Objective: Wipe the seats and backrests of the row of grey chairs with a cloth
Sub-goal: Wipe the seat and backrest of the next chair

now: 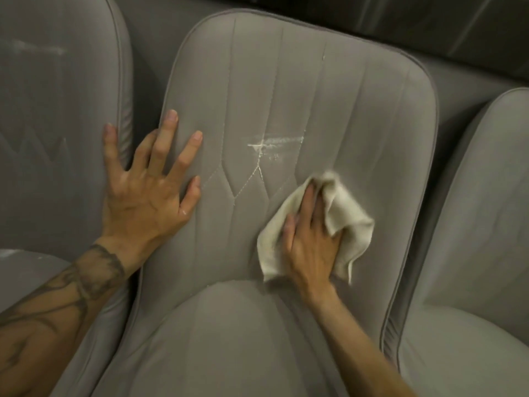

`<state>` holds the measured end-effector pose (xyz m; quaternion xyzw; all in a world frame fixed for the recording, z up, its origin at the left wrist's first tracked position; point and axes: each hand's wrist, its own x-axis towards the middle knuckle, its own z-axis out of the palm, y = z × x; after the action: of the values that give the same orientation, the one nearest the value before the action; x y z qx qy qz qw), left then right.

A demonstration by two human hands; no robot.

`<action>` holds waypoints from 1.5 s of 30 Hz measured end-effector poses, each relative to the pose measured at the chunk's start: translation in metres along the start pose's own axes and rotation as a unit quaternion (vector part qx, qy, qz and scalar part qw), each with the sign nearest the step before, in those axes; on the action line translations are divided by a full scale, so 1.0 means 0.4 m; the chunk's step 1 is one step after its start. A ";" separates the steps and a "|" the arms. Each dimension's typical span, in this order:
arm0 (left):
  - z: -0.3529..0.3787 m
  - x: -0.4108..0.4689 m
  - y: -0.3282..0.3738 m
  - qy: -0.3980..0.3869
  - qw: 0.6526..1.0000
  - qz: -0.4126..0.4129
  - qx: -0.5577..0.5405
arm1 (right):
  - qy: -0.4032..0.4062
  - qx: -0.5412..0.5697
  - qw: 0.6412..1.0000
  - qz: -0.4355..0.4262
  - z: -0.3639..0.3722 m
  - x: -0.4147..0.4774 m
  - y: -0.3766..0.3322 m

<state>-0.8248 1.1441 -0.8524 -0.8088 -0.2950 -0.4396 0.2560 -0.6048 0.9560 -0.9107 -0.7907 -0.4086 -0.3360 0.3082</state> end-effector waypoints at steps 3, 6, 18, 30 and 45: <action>-0.003 0.001 0.001 -0.004 1.000 0.000 0.001 | -0.078 0.035 0.996 -0.030 0.003 -0.080 0.025; 0.001 0.003 -0.001 -0.005 1.000 0.002 -0.004 | -0.027 0.014 0.999 -0.040 -0.044 0.077 0.005; 0.009 -0.002 -0.004 0.005 1.000 0.005 0.001 | 0.007 -0.030 0.999 -0.016 -0.048 0.121 -0.041; 0.003 0.003 -0.003 0.000 1.000 0.006 0.009 | 0.087 -0.035 0.991 -0.092 -0.028 0.255 -0.101; -0.002 0.000 0.001 -0.004 1.000 0.004 0.007 | 0.070 -0.024 0.991 -0.108 0.010 0.211 -0.108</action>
<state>-0.8249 1.1432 -0.8519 -0.8099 -0.2962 -0.4332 0.2620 -0.6032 1.0167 -0.8378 -0.7235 -0.4611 -0.4314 0.2791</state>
